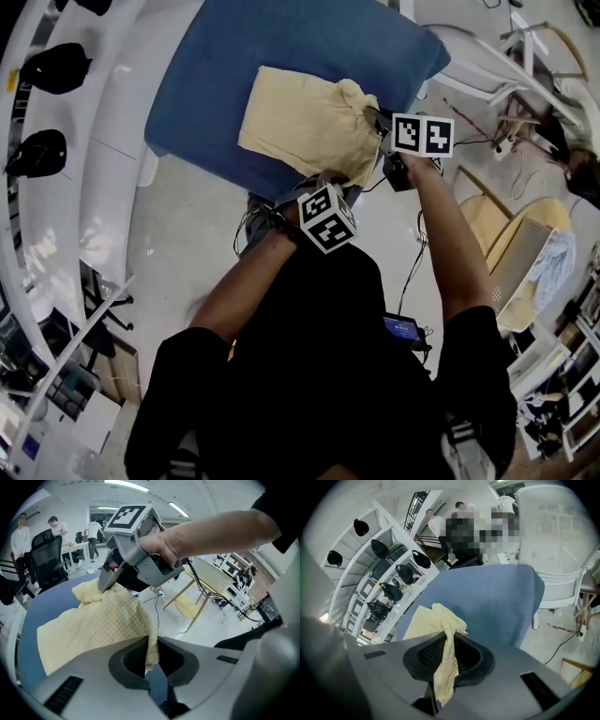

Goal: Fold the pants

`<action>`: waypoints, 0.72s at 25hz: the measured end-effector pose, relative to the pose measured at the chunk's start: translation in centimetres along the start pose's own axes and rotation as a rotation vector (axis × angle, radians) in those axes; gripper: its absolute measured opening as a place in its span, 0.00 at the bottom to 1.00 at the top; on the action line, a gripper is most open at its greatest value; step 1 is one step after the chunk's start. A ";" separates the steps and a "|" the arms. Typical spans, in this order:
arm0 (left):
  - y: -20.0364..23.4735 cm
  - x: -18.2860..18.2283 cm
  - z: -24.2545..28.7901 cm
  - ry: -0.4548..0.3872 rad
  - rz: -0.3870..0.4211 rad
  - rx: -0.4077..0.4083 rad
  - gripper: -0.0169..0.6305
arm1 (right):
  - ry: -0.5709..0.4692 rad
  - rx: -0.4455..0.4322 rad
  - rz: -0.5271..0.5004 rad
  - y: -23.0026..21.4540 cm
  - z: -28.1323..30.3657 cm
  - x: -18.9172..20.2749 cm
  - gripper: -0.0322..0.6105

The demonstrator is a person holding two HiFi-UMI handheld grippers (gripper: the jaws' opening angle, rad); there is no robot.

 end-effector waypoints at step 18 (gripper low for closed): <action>2.3 0.7 0.2 0.015 -0.004 -0.013 0.35 | -0.040 0.212 -0.223 0.1 -2.1 0.0 0.35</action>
Point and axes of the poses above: the fingertips, and each gripper's own axes: z forward along the fingers, y to its left, x out of its underside, the point moved 6 cm from there along -z, backward along the fingers, and after that the axes turned 15 degrees about -x, right-handed, at the moved point
